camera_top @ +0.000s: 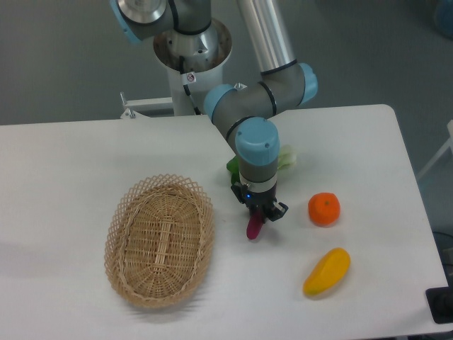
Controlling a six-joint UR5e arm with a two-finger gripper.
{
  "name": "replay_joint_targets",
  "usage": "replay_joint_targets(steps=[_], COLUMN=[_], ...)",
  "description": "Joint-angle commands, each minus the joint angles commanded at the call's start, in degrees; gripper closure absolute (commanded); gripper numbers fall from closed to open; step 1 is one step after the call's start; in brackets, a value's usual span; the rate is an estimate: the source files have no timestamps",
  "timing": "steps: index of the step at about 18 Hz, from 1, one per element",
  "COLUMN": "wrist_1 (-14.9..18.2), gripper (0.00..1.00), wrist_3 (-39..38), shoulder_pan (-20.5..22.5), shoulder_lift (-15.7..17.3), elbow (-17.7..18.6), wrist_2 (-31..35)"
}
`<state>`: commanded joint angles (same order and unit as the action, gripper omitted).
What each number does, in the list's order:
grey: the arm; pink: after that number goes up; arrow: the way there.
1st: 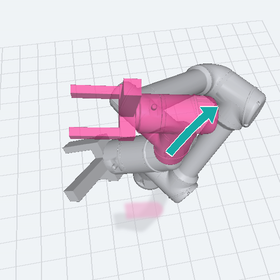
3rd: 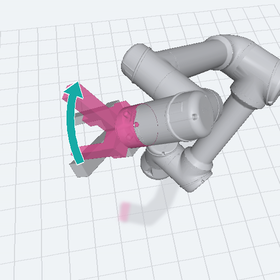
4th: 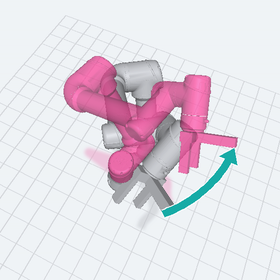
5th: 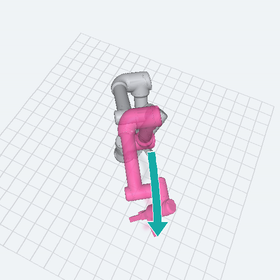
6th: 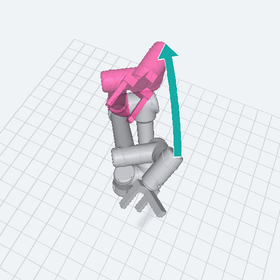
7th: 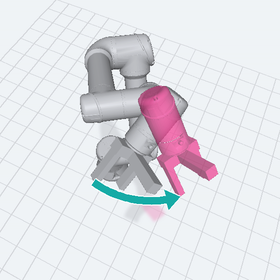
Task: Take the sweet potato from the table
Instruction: 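Lift the sweet potato up and carry it above the orange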
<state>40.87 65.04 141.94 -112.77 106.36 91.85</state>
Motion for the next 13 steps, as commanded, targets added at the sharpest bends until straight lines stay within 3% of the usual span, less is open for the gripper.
replay_joint_targets(steps=[5,10,13], wrist_1=[3.59,19.92,24.69], gripper=[0.84,0.84,0.84], wrist_3=[0.0,0.09,1.75], shoulder_pan=[0.52,1.84,4.03], shoulder_lift=[2.9,4.13,4.57], elbow=[-8.08,-19.85,-23.73], wrist_2=[-3.16,-6.58,-7.91])
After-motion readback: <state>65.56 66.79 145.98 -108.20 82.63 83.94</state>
